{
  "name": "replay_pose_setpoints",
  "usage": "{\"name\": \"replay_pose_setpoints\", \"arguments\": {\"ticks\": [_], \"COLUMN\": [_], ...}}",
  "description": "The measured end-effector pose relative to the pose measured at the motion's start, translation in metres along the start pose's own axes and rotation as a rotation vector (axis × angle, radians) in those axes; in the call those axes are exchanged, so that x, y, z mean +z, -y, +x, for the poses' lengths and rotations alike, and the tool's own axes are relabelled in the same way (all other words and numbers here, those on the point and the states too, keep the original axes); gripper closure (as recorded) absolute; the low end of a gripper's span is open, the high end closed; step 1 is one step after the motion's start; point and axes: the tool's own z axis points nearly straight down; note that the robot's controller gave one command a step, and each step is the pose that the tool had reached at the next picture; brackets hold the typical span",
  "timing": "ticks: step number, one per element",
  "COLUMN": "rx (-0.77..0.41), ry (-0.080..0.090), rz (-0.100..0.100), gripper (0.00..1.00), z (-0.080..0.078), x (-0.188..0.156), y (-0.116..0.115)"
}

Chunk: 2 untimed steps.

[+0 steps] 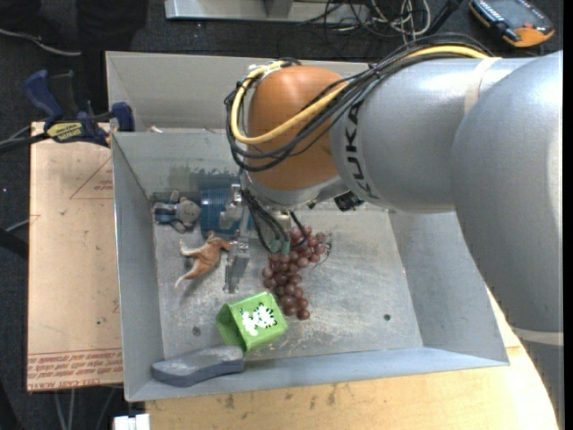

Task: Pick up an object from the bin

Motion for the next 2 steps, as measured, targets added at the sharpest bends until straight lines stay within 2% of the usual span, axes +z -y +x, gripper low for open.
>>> {"name": "replay_pose_setpoints", "arguments": {"ticks": [1, 2], "rx": [0.161, 0.161], "ry": [-0.003, -0.003], "rz": [-0.001, -0.001], "gripper": [1.0, 1.0], "z": [0.047, 0.047], "x": [0.093, 0.093], "y": [-0.0082, -0.0081]}}
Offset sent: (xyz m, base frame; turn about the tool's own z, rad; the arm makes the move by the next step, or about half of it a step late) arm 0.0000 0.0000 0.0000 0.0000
